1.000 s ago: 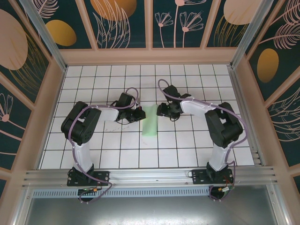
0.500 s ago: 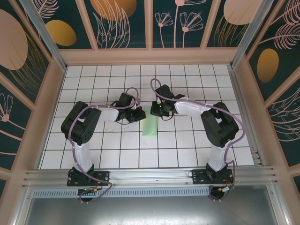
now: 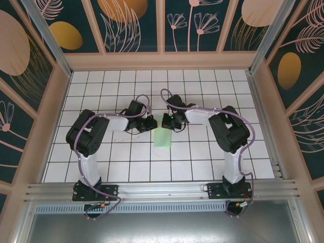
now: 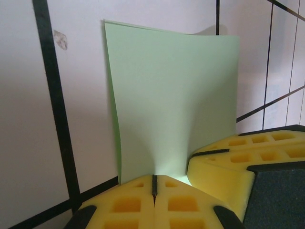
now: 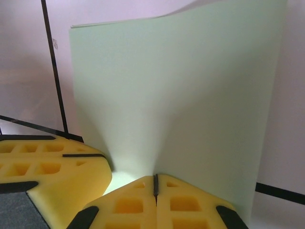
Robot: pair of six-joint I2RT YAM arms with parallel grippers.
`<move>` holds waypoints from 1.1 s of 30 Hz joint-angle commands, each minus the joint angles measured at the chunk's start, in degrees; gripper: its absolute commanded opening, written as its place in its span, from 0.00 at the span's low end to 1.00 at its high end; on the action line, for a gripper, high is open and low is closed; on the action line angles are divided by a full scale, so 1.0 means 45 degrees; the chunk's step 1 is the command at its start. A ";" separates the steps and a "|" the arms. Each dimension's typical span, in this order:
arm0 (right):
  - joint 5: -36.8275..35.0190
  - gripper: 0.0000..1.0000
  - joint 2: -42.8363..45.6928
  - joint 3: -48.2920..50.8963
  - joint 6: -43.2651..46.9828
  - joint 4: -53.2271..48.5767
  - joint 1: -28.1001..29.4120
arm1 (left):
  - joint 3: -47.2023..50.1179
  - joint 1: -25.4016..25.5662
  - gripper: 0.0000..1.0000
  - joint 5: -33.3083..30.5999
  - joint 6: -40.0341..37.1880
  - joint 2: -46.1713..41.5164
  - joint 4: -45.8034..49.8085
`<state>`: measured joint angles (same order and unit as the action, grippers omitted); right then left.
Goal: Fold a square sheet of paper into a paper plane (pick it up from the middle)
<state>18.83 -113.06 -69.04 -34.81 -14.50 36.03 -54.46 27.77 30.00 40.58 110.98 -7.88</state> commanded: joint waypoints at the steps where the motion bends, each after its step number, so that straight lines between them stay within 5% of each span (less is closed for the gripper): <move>1: 0.0015 0.00 0.0352 0.1071 0.0523 -0.0156 -0.0515 | 0.0673 0.0011 0.00 -0.2763 -0.0178 0.1532 0.2209; 8: 0.0572 0.00 0.1617 0.3762 0.1774 0.0625 -0.1448 | 0.1218 0.0019 0.00 -0.3141 0.0054 0.1609 0.2225; 16: 0.0406 0.00 0.3191 0.3049 0.1901 0.1138 -0.1591 | 0.1125 0.0020 0.00 -0.3053 -0.0008 0.1579 0.2177; 25: 0.1343 0.00 0.0965 0.1373 0.1534 0.2662 -0.0683 | 0.1100 0.0020 0.00 -0.2974 -0.0086 0.1534 0.2235; 33: 0.1240 0.00 0.0489 0.2130 0.1590 0.3200 -0.0975 | 0.1172 0.0010 0.00 -0.3101 -0.0189 0.1456 0.2347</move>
<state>24.10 -110.54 -61.08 -27.53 -1.91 32.23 -53.30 28.01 29.28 41.15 110.89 -9.43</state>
